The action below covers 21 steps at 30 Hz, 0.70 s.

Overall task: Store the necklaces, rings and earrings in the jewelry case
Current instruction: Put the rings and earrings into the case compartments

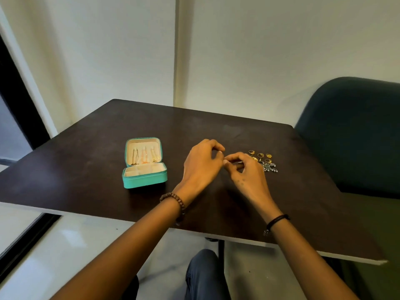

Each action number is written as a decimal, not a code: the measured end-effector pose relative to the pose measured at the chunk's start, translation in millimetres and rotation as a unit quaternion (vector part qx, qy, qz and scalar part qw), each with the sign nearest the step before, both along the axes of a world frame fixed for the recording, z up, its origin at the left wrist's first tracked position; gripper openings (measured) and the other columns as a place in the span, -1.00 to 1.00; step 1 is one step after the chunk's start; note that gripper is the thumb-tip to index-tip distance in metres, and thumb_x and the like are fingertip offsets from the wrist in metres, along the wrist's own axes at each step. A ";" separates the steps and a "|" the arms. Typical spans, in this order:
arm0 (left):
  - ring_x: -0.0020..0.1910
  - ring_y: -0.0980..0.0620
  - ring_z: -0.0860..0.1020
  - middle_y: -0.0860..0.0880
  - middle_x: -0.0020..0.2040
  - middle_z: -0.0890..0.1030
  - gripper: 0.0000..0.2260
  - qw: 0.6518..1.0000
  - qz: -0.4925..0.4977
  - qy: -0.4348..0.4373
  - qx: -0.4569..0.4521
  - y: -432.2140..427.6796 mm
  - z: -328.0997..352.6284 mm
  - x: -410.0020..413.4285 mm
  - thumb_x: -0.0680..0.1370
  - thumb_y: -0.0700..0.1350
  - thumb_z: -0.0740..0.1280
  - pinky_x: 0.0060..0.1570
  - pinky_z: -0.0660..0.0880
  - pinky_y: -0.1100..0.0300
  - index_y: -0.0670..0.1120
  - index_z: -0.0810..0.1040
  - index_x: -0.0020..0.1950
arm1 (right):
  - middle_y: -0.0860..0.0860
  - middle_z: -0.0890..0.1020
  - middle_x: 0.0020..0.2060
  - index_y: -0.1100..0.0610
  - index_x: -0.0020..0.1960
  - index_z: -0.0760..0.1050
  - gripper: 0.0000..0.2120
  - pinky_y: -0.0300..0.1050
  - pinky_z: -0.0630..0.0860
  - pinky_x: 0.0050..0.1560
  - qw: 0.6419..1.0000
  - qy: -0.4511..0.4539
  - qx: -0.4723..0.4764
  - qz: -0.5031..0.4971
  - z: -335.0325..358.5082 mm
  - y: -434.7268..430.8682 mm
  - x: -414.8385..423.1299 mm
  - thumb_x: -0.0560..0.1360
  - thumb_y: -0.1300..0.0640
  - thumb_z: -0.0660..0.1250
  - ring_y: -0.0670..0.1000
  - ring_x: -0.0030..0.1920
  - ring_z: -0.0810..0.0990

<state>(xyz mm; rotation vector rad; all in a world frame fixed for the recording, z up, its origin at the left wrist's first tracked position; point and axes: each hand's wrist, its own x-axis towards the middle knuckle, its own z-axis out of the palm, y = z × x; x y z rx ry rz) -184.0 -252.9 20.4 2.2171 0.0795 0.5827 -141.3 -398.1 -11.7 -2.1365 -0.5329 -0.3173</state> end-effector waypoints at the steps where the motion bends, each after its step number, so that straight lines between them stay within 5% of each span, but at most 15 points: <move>1: 0.17 0.10 0.54 0.07 0.15 0.60 -0.87 1.000 -0.006 0.007 -0.003 -5.7 -2.8 7.5 0.58 -0.11 0.30 0.14 0.55 0.05 0.04 0.61 0.08 | -0.07 0.65 -0.05 0.01 0.02 0.63 -0.93 -0.31 0.54 -0.12 1.000 -0.001 -0.001 -0.012 -0.6 -7.4 5.9 0.56 0.05 0.40 -0.18 -0.12 0.62; 4: 0.16 0.08 0.55 0.06 0.15 0.61 -0.86 0.999 -0.025 0.031 0.006 -21.2 -12.3 29.2 0.58 -0.13 0.30 0.12 0.56 0.01 0.04 0.62 0.07 | -0.08 0.64 -0.04 0.03 0.05 0.63 -0.91 -0.33 0.51 -0.14 0.999 -0.003 -0.022 -0.049 0.0 -28.8 23.8 0.56 0.08 0.41 -0.16 -0.12 0.61; 9: 0.21 0.01 0.54 0.05 0.23 0.58 -0.80 0.994 -0.066 0.075 0.052 -48.3 -26.1 64.1 0.58 -0.07 0.31 0.17 0.52 -0.02 0.04 0.61 0.19 | -0.04 0.65 -0.03 0.01 0.03 0.62 -0.90 -0.05 0.63 -0.01 0.988 -0.004 -0.060 -0.146 -0.4 -65.5 63.1 0.52 0.11 0.45 -0.09 -0.07 0.63; 15: 0.49 -0.02 0.28 0.00 0.54 0.30 -0.48 0.979 -0.123 0.113 0.119 -75.7 -49.0 90.4 0.57 0.23 0.27 0.46 0.16 -0.09 0.09 0.36 0.49 | 0.03 0.66 0.02 0.08 0.07 0.63 -0.85 0.02 0.61 0.05 0.966 0.041 -0.110 -0.229 1.9 -92.8 96.4 0.55 0.05 0.41 0.03 0.05 0.64; 21: 0.54 0.04 0.19 0.05 0.57 0.22 -0.37 0.974 -0.111 0.100 0.168 -82.3 -66.2 101.3 0.54 0.33 0.21 0.52 0.01 -0.03 0.07 0.29 0.53 | -0.04 0.60 -0.11 -0.01 -0.18 0.57 -0.82 0.01 0.50 0.00 0.947 0.132 -0.168 -0.238 0.7 -90.4 102.1 0.58 -0.03 0.35 0.04 0.01 0.56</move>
